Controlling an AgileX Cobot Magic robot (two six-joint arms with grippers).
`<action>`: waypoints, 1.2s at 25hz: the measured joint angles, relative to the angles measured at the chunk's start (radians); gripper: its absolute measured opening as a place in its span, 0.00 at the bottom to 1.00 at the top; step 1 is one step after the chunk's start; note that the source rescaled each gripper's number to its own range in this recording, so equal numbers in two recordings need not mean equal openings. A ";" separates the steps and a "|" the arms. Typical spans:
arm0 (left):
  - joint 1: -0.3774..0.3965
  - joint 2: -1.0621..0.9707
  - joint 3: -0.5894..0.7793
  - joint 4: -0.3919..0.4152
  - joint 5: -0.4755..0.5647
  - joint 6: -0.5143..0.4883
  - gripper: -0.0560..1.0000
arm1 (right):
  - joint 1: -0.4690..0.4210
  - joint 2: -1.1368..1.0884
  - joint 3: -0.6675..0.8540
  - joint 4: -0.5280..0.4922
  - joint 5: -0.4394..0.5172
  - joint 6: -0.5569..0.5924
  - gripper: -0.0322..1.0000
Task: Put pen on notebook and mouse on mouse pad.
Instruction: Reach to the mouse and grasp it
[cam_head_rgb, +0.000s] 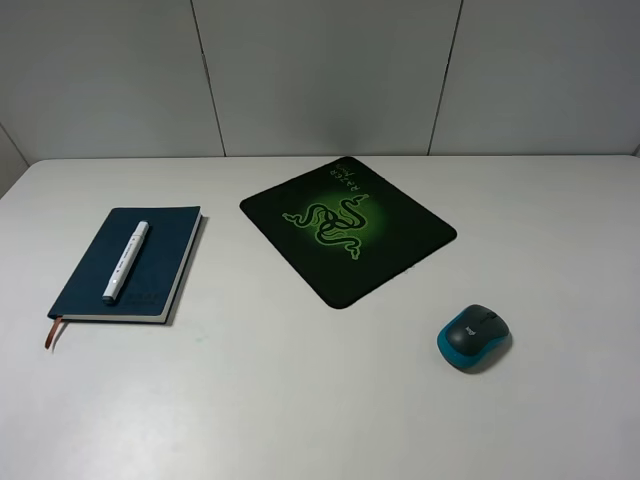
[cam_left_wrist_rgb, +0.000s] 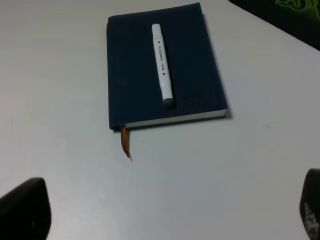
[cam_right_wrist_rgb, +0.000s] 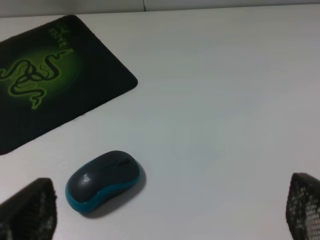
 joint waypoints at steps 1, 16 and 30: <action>0.000 -0.001 0.000 0.000 0.000 0.000 1.00 | 0.000 0.000 0.000 0.000 0.000 0.000 1.00; 0.000 -0.001 0.000 -0.001 0.000 0.000 1.00 | 0.000 0.000 0.000 0.000 0.000 0.000 1.00; 0.000 -0.001 0.000 0.000 -0.005 0.000 1.00 | 0.000 0.000 0.000 0.001 0.000 0.000 1.00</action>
